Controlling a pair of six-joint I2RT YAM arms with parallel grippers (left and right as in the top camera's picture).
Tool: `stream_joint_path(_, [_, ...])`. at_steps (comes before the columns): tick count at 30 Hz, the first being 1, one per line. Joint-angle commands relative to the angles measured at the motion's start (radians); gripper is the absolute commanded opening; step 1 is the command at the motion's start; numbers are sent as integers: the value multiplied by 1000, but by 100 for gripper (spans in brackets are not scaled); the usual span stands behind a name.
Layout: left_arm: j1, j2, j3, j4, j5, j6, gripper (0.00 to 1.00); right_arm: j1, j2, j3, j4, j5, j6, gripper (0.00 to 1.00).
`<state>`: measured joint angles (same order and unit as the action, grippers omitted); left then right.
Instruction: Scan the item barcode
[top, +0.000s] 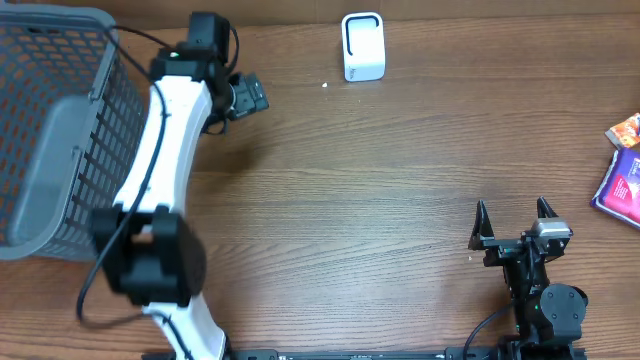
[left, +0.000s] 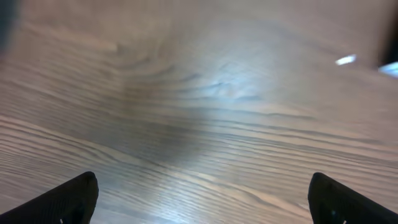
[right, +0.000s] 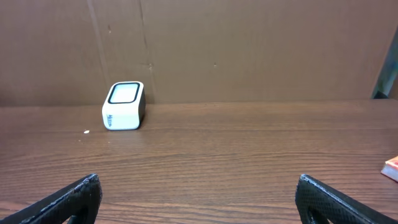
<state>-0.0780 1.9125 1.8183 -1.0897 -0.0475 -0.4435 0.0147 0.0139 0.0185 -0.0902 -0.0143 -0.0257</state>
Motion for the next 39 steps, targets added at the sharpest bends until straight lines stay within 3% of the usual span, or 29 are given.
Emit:
stream_joint_path(1, [-22, -127, -21, 6, -21, 93, 100, 5, -11, -11, 6, 10, -1, 100])
stream_joint_path(7, [-52, -301, -193, 88, -8, 161, 100, 5, -11, -11, 6, 10, -1, 100])
stream_joint_path(13, [-67, -562, -580, 362, 98, 274, 100, 5, -11, -11, 6, 10, -1, 100])
stream_joint_path(20, [-66, -888, -976, 710, 152, 291, 100, 5, -11, -11, 6, 10, -1, 100])
stream_joint_path(26, [-66, -1166, -1213, 777, 114, 308, 100, 5, -11, -11, 6, 10, -1, 100])
stream_joint_path(39, [-66, -1496, -1646, 1077, 114, 355, 100, 5, -11, -11, 6, 10, -1, 100])
